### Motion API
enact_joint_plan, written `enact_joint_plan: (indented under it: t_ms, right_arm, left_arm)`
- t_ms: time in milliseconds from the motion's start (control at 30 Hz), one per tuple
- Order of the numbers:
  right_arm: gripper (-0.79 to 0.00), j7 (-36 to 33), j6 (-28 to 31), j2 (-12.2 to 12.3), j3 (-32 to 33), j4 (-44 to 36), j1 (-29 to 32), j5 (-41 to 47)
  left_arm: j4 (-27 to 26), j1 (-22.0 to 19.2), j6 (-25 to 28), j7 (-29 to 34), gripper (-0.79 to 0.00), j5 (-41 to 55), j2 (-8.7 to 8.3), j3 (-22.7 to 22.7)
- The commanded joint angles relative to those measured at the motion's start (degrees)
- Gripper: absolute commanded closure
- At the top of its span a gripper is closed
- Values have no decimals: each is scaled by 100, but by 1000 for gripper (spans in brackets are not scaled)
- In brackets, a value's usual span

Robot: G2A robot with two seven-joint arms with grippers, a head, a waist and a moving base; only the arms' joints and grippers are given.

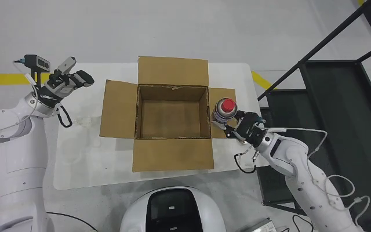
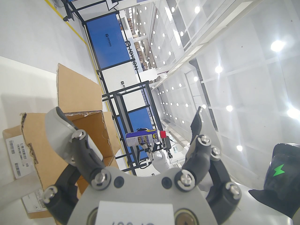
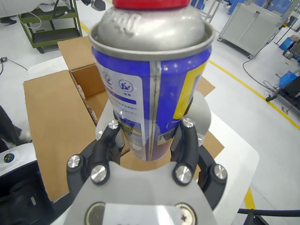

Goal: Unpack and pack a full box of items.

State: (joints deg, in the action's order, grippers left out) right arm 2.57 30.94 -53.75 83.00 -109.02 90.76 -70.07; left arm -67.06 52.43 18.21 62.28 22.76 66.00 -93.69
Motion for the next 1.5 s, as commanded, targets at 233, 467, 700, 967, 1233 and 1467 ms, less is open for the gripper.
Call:
enact_joint_plan:
  t_ms: [233,467,700,967,1233,1467]
  right_arm:
    - [0,-167,-166,-25,-108,71,-59,162]
    - [0,-162,-190,-26,-103,79,-56,171]
    - [0,-918,190,-21,-187,-113,-667,-103]
    - [0,-2948,991,-217,-1739,445,-2472,17]
    - [0,-4004,817,-452,-2681,1076,-3309,442]
    - [0,-4448,873,-565,-3085,1392,-3658,516]
  left_arm:
    - [0,0,0,0,-785,0,0,0]
    - [0,0,0,0,-785,0,0,0]
    - [0,0,0,0,-785,0,0,0]
    - [0,0,0,0,-785,0,0,0]
    - [0,0,0,0,-785,0,0,0]
    - [0,0,0,0,-785,0,0,0]
